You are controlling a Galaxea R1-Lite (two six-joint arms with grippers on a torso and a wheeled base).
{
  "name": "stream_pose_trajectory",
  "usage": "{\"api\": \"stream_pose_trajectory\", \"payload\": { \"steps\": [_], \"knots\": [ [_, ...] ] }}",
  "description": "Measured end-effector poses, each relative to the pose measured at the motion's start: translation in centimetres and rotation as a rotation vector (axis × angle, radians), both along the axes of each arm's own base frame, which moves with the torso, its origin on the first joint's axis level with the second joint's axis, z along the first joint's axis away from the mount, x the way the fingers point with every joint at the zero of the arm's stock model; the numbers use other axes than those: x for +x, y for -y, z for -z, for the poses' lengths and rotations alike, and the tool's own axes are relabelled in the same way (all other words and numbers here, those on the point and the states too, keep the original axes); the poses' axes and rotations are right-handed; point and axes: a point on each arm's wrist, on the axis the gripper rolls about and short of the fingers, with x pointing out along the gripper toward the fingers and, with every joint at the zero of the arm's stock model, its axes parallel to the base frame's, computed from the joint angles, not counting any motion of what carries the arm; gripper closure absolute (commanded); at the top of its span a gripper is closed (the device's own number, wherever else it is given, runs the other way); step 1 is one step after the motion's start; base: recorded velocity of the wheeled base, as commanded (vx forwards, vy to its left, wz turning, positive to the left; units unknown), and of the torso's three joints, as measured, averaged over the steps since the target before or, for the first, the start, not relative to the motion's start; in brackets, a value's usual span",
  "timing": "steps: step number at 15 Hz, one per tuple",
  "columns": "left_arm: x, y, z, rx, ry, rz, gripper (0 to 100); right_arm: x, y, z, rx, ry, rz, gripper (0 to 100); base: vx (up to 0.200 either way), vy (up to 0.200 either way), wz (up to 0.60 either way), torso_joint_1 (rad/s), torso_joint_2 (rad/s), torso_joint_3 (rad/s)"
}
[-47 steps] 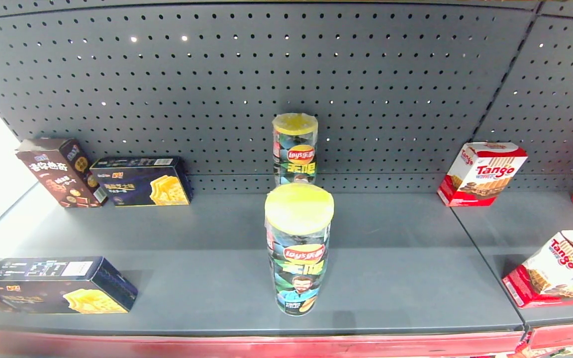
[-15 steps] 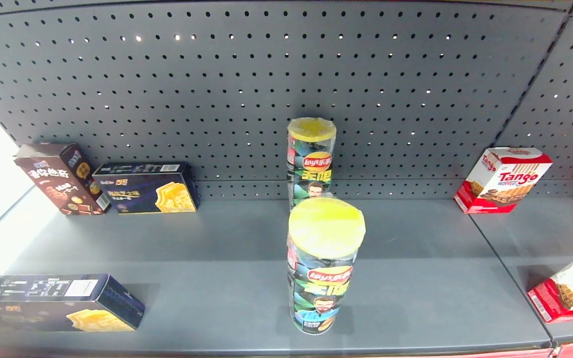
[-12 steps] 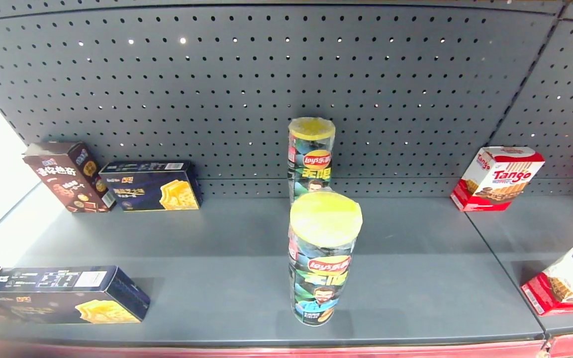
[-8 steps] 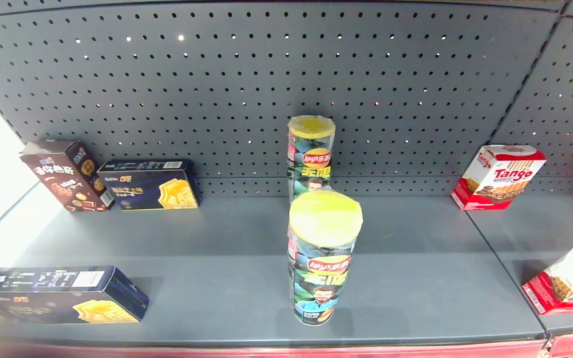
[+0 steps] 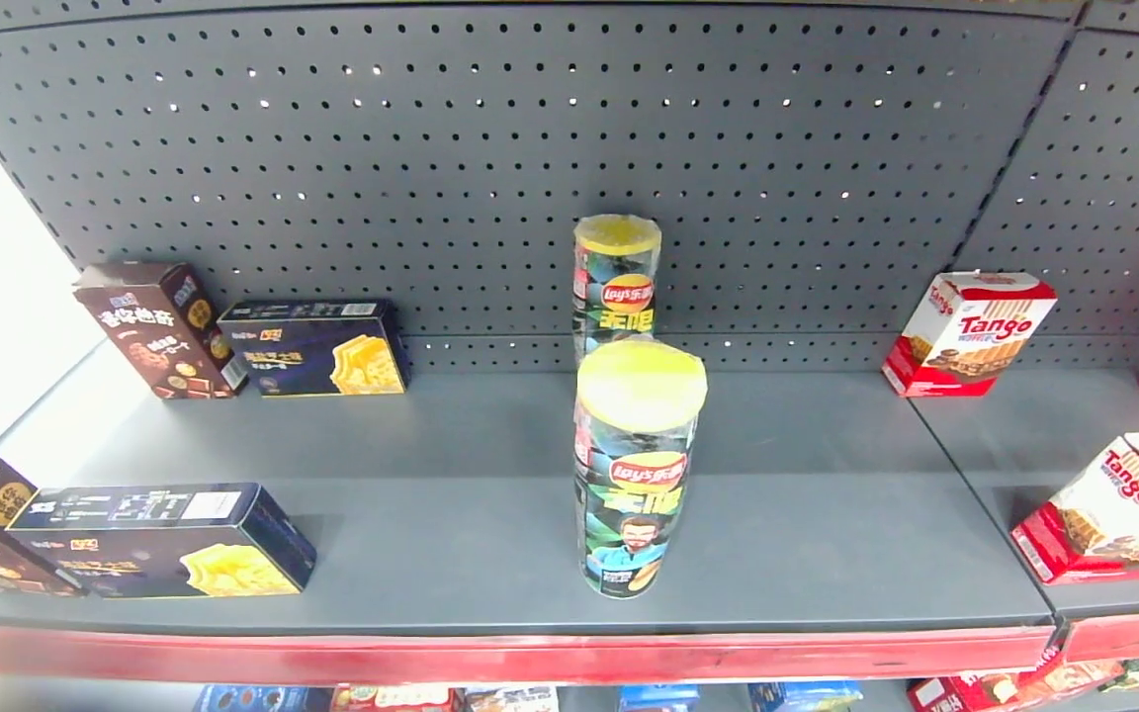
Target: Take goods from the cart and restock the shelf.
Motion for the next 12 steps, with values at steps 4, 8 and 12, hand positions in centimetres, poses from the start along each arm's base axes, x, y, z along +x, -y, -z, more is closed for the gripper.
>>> {"api": "stream_pose_trajectory", "payload": {
  "steps": [4, 8, 12],
  "knots": [
    [0.0, 0.0, -0.01, 0.0, 0.001, 0.0, 0, 0.0, 0.0, 0.0, 0.0, 0.0, 0.0, 0, 0.0, 0.0, 0.0, 0.0, 0.0, 0.0],
    [0.0, -0.01, -0.03, 0.0, 0.003, -0.002, 0, 0.0, 0.0, 0.0, 0.002, 0.0, -0.001, 0, 0.0, 0.0, 0.0, 0.0, 0.0, 0.0],
    [0.0, 0.0, -0.03, 0.0, 0.003, -0.002, 0, 0.0, 0.0, 0.0, 0.002, 0.0, -0.001, 0, 0.0, 0.0, 0.0, 0.0, 0.0, 0.0]
  ]
}}
